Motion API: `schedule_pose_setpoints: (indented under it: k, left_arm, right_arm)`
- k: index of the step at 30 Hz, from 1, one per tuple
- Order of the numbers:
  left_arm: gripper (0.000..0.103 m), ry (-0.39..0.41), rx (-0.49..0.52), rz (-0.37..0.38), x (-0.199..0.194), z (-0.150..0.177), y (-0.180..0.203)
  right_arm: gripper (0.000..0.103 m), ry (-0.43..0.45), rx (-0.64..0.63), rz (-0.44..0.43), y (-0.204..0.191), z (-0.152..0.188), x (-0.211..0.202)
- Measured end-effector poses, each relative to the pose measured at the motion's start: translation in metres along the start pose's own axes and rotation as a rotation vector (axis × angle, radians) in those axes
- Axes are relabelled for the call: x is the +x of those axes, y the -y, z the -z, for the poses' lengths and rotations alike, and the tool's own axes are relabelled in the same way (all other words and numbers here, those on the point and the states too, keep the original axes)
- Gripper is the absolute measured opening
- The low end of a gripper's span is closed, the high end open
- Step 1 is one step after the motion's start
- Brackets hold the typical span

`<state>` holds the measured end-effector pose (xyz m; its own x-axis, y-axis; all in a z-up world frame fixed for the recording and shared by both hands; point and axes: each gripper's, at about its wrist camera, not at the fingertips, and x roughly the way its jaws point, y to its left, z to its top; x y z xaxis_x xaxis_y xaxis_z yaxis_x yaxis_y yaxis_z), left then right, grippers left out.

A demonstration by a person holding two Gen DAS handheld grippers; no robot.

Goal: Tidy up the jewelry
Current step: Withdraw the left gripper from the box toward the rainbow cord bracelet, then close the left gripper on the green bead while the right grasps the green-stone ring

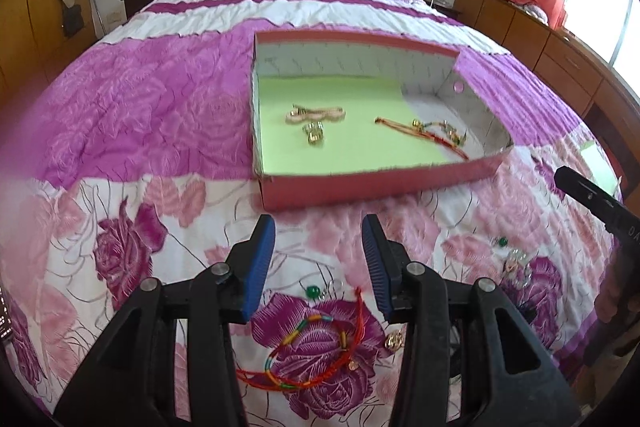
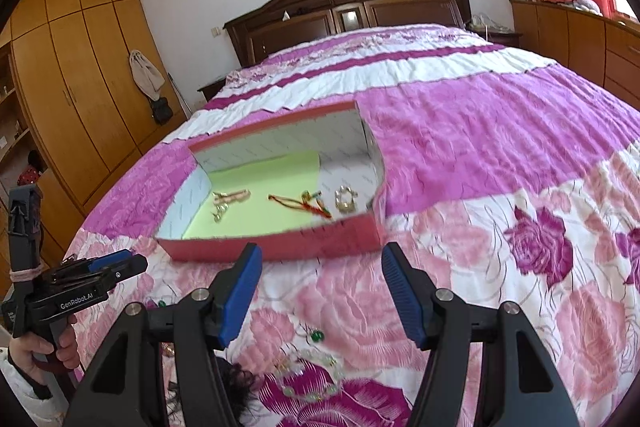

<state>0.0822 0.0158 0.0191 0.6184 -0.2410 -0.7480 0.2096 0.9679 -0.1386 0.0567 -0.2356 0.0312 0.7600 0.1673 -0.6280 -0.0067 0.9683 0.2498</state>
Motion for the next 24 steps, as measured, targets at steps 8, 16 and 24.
schedule_pose_setpoints:
  k: [8, 16, 24]
  left_arm:
    - [0.037, -0.053, 0.014, 0.005, 0.015, 0.012, 0.003]
    - [0.027, -0.091, 0.022, 0.014, 0.025, 0.027, 0.004]
    - [0.014, -0.113, 0.057, 0.011, 0.031, 0.033, 0.008]
  right_arm:
    - [0.065, -0.064, -0.008, 0.011, 0.002, 0.017, 0.012]
    - [0.057, -0.112, -0.013, 0.008, 0.001, 0.028, 0.022]
    - [0.051, -0.148, -0.016, -0.009, -0.002, 0.033, 0.03]
